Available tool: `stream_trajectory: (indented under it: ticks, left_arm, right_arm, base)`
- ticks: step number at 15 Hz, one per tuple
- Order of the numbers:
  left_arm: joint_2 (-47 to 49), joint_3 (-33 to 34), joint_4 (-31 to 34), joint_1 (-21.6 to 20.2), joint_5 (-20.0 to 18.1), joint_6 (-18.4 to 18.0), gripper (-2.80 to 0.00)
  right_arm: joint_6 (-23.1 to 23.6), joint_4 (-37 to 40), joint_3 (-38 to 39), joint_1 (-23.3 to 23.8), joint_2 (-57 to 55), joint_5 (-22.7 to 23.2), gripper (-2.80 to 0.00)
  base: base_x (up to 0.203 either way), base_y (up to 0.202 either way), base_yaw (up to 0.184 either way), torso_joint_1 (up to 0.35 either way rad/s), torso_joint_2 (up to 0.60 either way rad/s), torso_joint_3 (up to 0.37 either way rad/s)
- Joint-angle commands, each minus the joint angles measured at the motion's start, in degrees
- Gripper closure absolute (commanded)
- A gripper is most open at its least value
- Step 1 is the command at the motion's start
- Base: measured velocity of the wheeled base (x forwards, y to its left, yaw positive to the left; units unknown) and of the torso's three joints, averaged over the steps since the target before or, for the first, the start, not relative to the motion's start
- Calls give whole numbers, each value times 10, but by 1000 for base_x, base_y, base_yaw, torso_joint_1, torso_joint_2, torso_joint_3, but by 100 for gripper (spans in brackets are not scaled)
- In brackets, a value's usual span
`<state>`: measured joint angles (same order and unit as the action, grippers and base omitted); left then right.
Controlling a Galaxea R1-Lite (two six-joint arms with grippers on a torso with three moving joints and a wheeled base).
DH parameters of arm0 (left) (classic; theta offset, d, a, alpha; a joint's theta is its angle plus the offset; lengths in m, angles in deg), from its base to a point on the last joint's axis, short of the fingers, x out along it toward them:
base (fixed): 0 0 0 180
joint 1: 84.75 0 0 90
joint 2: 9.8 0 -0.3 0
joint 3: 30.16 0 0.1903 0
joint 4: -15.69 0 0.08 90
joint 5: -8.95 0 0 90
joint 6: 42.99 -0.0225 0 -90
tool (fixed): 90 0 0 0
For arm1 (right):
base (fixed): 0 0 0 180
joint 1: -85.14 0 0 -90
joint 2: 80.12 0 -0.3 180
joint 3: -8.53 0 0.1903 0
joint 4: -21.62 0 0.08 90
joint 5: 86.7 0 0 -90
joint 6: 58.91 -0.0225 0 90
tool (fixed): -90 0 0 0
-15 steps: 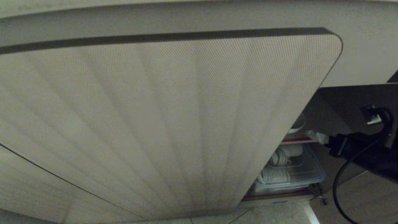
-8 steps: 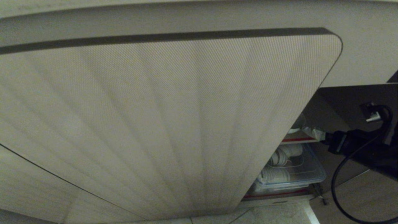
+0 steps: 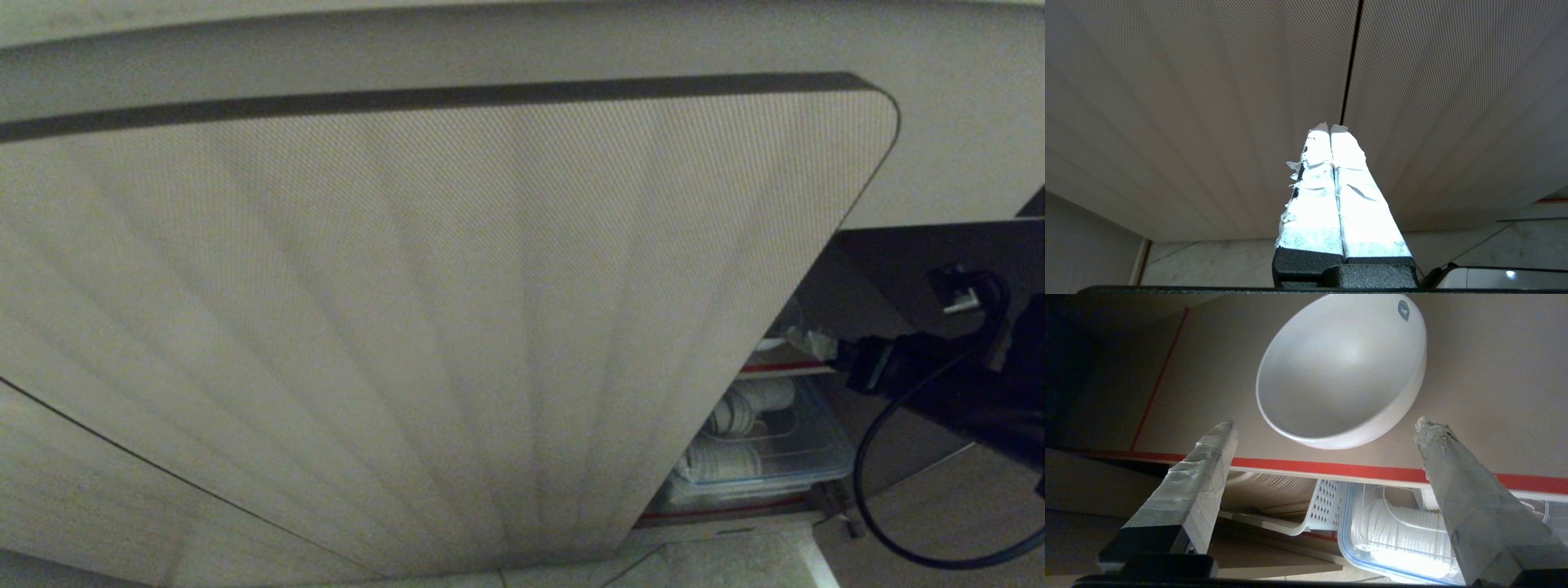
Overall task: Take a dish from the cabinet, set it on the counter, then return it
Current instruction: Take the bowl from the cabinet
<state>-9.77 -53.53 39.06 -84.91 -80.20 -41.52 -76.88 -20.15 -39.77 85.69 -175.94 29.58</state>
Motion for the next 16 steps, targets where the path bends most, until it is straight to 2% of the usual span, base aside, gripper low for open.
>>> stream_trajectory:
  ticks: [1, 7, 10, 16]
  left_arm:
    - [0, 0, 0, 0, 0, 0, 0]
    - [0, 0, 0, 0, 0, 0, 0]
    - [0, 0, 0, 0, 0, 0, 0]
    - [0, 0, 0, 0, 0, 0, 0]
  right_arm:
    - [0, -5, -3, 0, -14, 1, -280]
    - [19, -22, -18, 0, -40, 1, -280]
    - [57, -33, -32, -21, -66, -57, -280]
    - [65, -47, -60, -30, -84, -75, -280]
  base:
    - [0, 0, 0, 0, 0, 0]
    - [0, 0, 0, 0, 0, 0]
    - [0, 0, 0, 0, 0, 0]
    - [0, 0, 0, 0, 0, 0]
